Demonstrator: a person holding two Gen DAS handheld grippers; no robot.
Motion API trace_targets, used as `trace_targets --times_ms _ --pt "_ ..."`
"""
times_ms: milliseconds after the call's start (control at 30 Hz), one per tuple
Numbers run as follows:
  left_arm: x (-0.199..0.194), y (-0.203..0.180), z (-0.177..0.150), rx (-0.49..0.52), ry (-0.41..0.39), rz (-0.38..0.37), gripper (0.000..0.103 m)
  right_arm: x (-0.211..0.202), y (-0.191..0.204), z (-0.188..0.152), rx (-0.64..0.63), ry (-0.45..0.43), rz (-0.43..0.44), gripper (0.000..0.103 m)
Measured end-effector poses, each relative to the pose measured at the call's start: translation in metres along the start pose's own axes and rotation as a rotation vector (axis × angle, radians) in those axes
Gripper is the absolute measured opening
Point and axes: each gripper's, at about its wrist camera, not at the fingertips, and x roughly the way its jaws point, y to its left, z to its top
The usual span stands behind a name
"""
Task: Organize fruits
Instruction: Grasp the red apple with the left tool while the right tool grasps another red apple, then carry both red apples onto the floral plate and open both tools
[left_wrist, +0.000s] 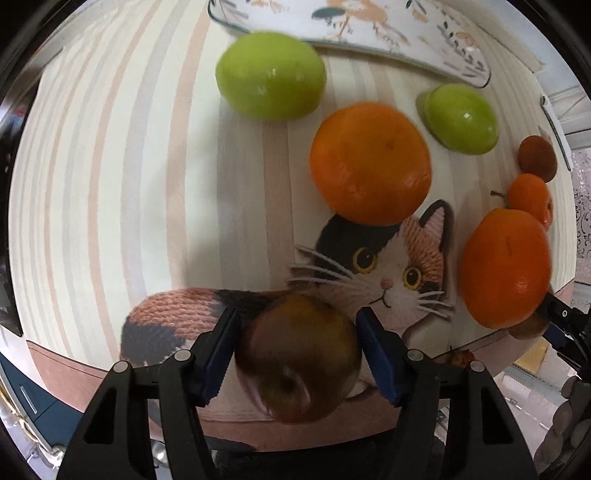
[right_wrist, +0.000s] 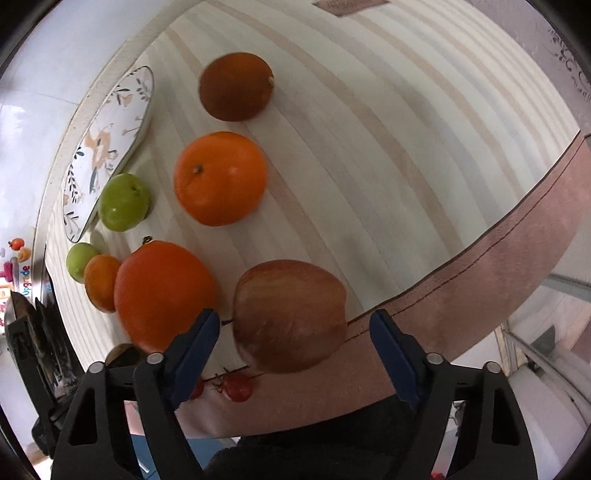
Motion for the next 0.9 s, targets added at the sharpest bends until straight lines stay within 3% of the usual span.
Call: trace_targets --times_ms 67,233,600,700,800,900 --pt "0.0 -0.002 0.001 -0.01 -0.013 0.002 0.062 0.005 -0.004 0.002 0.015 0.021 0.044 0.074" --pt "0.0 -0.01 -0.003 -0.018 -0.023 -0.006 0.061 -0.004 -0.004 0.004 -0.002 -0.027 0.045 0.069" --pt "-0.043 -0.02 -0.02 -0.01 -0.078 -0.028 0.058 -0.026 -0.009 0.005 -0.028 -0.052 0.072 0.068" --pt "-0.055 -0.027 -0.022 0.012 -0.092 -0.023 0.049 -0.04 0.0 0.008 -0.073 -0.083 0.077 0.068" --pt "-0.057 -0.041 -0.02 0.071 -0.134 0.017 0.052 -0.038 0.007 0.013 -0.121 -0.082 0.032 0.068" --pt "-0.058 -0.049 -0.005 0.08 -0.108 0.047 0.056 -0.026 0.008 0.018 -0.122 -0.045 0.027 0.068"
